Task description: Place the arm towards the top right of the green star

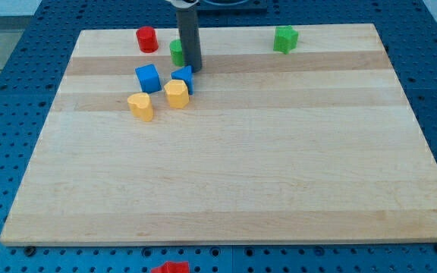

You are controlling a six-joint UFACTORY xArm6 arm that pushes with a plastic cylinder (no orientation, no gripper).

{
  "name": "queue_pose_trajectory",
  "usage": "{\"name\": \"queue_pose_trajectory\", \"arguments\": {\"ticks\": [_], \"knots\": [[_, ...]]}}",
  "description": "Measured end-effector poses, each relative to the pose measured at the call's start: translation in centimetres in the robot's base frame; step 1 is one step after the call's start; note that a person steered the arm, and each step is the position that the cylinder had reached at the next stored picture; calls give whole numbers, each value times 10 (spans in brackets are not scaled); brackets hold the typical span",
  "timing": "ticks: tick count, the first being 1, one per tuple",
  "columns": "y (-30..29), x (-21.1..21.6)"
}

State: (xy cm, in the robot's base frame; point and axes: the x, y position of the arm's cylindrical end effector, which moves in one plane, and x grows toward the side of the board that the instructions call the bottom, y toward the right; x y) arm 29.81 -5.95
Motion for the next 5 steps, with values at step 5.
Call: {"name": "queue_pose_trajectory", "arguments": {"ticks": [5], "knots": [[200, -105]]}}
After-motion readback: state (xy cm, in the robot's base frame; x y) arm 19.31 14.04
